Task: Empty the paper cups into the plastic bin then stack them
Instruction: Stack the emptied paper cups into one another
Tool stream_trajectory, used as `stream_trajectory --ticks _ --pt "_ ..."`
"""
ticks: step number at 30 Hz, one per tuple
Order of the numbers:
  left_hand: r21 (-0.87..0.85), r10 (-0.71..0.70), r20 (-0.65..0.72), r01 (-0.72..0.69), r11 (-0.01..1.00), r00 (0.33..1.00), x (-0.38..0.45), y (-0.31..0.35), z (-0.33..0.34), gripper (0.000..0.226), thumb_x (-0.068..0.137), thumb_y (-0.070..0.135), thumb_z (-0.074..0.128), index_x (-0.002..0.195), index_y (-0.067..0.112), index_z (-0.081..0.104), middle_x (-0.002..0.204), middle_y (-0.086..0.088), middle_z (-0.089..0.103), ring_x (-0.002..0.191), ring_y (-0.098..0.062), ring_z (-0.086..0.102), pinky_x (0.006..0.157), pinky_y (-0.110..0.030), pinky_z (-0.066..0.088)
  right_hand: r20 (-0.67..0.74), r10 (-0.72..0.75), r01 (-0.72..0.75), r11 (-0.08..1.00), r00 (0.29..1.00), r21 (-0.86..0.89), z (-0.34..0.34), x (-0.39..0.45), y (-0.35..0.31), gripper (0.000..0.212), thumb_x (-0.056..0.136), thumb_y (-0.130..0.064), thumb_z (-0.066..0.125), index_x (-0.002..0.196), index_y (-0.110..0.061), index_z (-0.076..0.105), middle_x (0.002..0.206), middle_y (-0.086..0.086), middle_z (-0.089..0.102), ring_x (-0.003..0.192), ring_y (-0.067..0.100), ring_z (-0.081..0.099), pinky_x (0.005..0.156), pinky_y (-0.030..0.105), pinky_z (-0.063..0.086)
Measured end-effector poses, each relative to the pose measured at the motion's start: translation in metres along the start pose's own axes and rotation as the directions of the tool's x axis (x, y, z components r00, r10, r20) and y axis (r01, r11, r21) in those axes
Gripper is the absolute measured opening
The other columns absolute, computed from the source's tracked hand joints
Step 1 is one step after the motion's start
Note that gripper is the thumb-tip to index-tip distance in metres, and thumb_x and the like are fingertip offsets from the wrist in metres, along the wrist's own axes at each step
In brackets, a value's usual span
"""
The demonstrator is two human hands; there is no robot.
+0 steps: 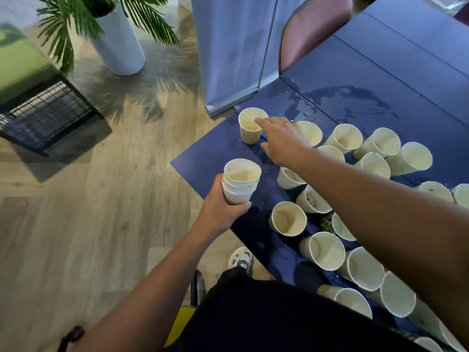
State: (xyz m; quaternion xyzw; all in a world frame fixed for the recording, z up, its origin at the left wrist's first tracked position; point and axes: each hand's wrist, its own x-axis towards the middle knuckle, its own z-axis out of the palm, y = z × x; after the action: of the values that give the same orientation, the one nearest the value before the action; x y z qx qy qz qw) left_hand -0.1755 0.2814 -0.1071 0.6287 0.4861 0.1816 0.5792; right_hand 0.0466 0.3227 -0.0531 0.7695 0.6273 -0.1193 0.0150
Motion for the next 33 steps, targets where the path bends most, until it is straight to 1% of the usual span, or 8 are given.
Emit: stream_trajectory --ticks 6,9,14,18,23,26,29,33 --pt "-0.014 -0.021 -0.011 0.021 1.000 1.000 -0.004 -0.006 -0.006 0.069 0.071 0.025 0.084 0.129 0.029 0.048 0.116 0.012 0.064 0.107 -0.009 0.062 0.095 -0.048 0.055 -0.051 -0.006 -0.003 0.987 0.999 -0.162 0.010 0.018 -0.007 0.028 0.092 -0.016 0.060 0.120 -0.020 0.064 0.119 0.006 0.065 0.118 0.031 0.050 0.095 0.045 0.033" --pt "-0.018 -0.035 -0.016 0.035 0.999 0.999 -0.007 -0.011 -0.008 0.070 0.069 0.029 0.083 0.129 0.033 0.048 0.116 0.011 0.065 0.108 -0.014 0.063 0.093 -0.052 0.056 -0.116 0.008 -0.025 0.989 0.993 -0.145 0.018 0.019 -0.006 0.020 0.093 -0.014 0.059 0.107 -0.023 0.070 0.106 0.003 0.067 0.114 0.029 0.048 0.094 0.045 0.025" --pt "-0.014 -0.053 -0.012 0.053 0.998 0.999 -0.006 -0.014 -0.006 0.067 0.072 0.026 0.083 0.128 0.031 0.047 0.114 0.012 0.063 0.103 -0.007 0.062 0.090 -0.038 0.056 -0.212 0.026 -0.015 0.999 0.977 0.053 0.004 0.008 -0.002 0.021 0.100 -0.031 0.054 0.108 -0.025 0.072 0.104 0.002 0.070 0.113 0.027 0.049 0.093 0.044 0.022" --pt "-0.009 -0.050 0.001 0.050 0.999 0.999 0.005 -0.009 0.000 0.063 0.078 0.016 0.084 0.126 0.029 0.046 0.114 0.012 0.062 0.102 -0.004 0.059 0.087 -0.028 0.051 -0.304 0.047 0.031 0.968 0.952 0.247 -0.024 -0.013 0.011 0.020 0.099 -0.038 0.055 0.107 -0.028 0.071 0.104 -0.009 0.073 0.101 0.017 0.060 0.088 0.036 0.021" --pt "0.021 -0.031 0.034 0.030 0.999 0.999 0.023 0.006 0.011 0.064 0.077 0.017 0.082 0.129 0.028 0.047 0.116 0.008 0.063 0.102 -0.011 0.062 0.082 -0.027 0.053 -0.456 0.019 0.204 0.878 0.890 0.434 -0.061 -0.056 0.023 0.022 0.093 -0.032 0.068 0.109 -0.020 0.077 0.100 -0.011 0.073 0.092 0.009 0.063 0.095 0.026 0.041" --pt "0.035 0.005 0.066 -0.007 0.999 0.998 0.033 0.020 0.020 0.062 0.077 0.020 0.083 0.127 0.029 0.047 0.116 0.009 0.062 0.101 -0.008 0.062 0.076 -0.018 0.051 -0.470 -0.057 0.257 0.892 0.881 0.373 -0.063 -0.079 0.028 0.023 0.092 -0.033 0.069 0.107 -0.019 0.078 0.099 -0.004 0.076 0.091 0.018 0.068 0.092 0.043 0.047" --pt "0.035 0.053 0.091 -0.056 0.998 0.994 0.039 0.033 0.029 0.065 0.072 0.025 0.084 0.126 0.029 0.047 0.115 0.009 0.063 0.103 -0.011 0.063 0.082 -0.032 0.056 -0.435 -0.093 0.267 0.895 0.896 0.358 -0.061 -0.091 0.033 0.024 0.095 -0.031 0.064 0.109 -0.016 0.077 0.101 -0.001 0.077 0.092 0.022 0.069 0.089 0.049 0.049" --pt "0.039 0.106 0.113 -0.111 0.993 0.988 0.043 0.044 0.042 0.065 0.068 0.030 0.082 0.123 0.028 0.048 0.115 0.009 0.063 0.104 -0.013 0.063 0.088 -0.045 0.058 -0.332 -0.007 0.174 0.861 0.943 0.477 -0.054 -0.102 0.040 0.024 0.099 -0.025 0.060 0.114 -0.015 0.075 0.107 0.001 0.075 0.097 0.021 0.067 0.090 0.040 0.050"
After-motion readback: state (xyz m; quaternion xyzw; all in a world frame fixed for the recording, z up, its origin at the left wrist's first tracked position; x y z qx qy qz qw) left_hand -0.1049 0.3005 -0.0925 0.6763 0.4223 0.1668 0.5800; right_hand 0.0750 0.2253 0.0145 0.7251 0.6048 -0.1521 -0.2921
